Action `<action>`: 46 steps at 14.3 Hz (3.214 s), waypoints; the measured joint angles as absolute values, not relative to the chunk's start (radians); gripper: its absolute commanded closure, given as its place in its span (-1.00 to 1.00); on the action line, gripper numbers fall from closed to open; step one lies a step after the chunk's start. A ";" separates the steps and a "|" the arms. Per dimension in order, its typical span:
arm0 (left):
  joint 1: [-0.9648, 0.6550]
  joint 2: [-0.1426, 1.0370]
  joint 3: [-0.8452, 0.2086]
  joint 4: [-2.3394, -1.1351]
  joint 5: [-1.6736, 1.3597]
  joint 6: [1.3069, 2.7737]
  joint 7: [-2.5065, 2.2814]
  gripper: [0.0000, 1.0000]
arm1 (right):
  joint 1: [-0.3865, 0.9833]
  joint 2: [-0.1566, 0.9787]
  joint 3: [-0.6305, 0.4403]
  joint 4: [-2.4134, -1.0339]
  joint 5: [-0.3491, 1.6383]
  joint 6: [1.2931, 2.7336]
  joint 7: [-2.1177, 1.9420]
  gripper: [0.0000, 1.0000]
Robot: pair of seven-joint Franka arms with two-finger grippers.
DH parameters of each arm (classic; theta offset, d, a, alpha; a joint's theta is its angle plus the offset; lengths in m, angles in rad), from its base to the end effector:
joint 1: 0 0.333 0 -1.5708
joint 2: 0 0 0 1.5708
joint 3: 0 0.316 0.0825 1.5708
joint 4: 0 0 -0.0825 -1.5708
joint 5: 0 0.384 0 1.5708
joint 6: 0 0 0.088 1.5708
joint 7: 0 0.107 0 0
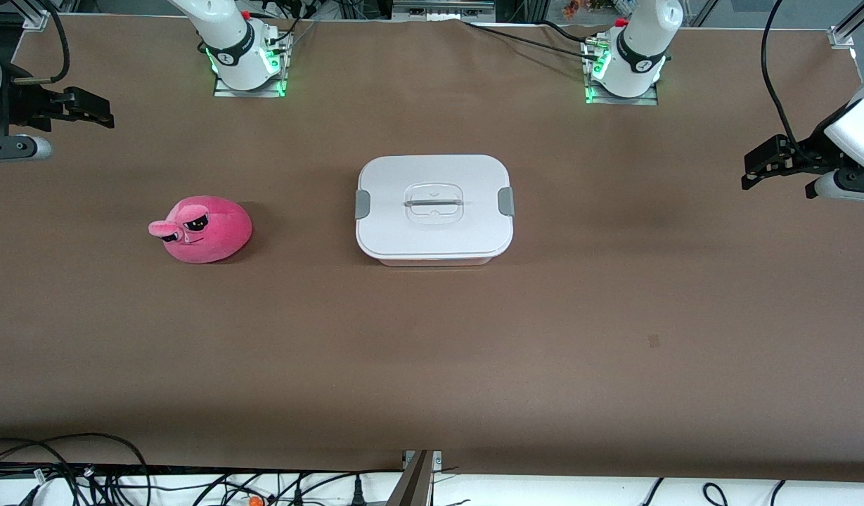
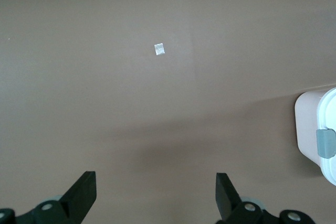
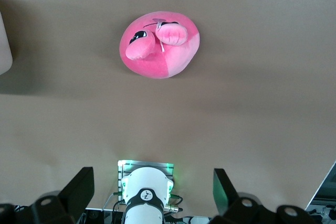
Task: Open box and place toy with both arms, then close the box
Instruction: 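Reach the left gripper toward the white box lid handle, then grasp the lid handle with the left gripper while the right gripper reaches the toy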
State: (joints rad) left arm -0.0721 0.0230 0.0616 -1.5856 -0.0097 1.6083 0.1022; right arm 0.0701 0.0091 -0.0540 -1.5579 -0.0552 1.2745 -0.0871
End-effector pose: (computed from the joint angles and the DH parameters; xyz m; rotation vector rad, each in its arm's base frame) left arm 0.5645 -0.0073 0.6079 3.1284 -0.1759 0.0002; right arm 0.5225 0.0015 0.6046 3.0600 0.1451 -0.4540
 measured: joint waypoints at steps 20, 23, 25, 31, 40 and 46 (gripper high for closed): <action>-0.100 0.024 0.033 -1.575 -0.012 1.486 0.103 -1.00 | 0.071 0.009 -0.054 -1.558 -0.055 1.275 -0.087 -1.00; -0.121 0.030 -0.059 -1.575 -0.015 1.400 0.103 -1.00 | 0.071 0.009 -0.053 -1.557 -0.055 1.275 -0.087 -1.00; -0.126 0.055 -0.140 -1.577 -0.031 1.352 0.107 -1.00 | 0.071 0.009 -0.053 -1.557 -0.055 1.275 -0.087 -1.00; -0.139 0.272 -0.370 -1.564 -0.076 1.473 0.198 -1.00 | 0.071 0.009 -0.053 -1.557 -0.055 1.275 -0.087 -1.00; -0.386 0.472 -0.445 -1.539 0.051 1.978 0.275 -1.00 | 0.071 0.009 -0.053 -1.557 -0.055 1.276 -0.087 -1.00; -0.413 0.536 -0.444 -1.538 0.113 2.024 0.298 -0.64 | 0.071 0.101 -0.053 -1.502 -0.055 1.293 -0.087 -1.00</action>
State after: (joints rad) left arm -0.4126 0.5357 -0.4442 -1.5382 0.1130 2.0241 0.2980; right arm 0.0707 0.1015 -0.0533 -1.5022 -0.0551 1.2927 -0.0869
